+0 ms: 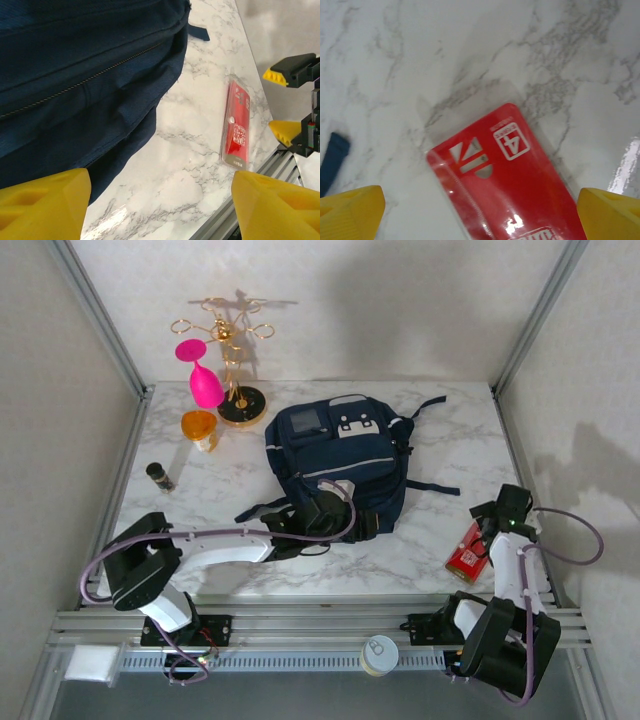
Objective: Pack the student bag
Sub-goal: Move the personal item to the bottom-center of the table.
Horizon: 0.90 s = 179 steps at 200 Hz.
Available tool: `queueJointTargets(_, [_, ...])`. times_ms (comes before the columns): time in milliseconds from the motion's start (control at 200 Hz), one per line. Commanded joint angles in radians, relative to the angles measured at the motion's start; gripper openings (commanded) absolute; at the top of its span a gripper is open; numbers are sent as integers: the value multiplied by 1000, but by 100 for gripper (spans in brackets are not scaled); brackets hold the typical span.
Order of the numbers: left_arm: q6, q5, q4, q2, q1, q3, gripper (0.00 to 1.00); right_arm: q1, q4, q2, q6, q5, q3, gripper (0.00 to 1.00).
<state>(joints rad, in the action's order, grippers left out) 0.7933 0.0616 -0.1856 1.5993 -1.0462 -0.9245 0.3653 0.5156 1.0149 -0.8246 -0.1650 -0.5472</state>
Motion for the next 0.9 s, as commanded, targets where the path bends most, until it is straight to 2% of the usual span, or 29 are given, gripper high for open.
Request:
queueJointTargets(0, [11, 20, -33, 34, -8, -41, 75, 6, -21, 19, -33, -34, 37, 99])
queueJointTargets(375, [56, -23, -77, 70, -6, -21, 80, -24, -103, 65, -62, 76, 130, 99])
queueJointTargets(681, [73, -44, -72, 81, -5, -13, 84, -271, -139, 88, -241, 127, 92, 99])
queueJointTargets(771, [79, -40, -75, 88, -5, -23, 84, -360, -160, 134, -254, 121, 52, 99])
queueJointTargets(891, [88, -48, -81, 95, -5, -33, 84, -432, -143, 150, -249, 115, 3, 99])
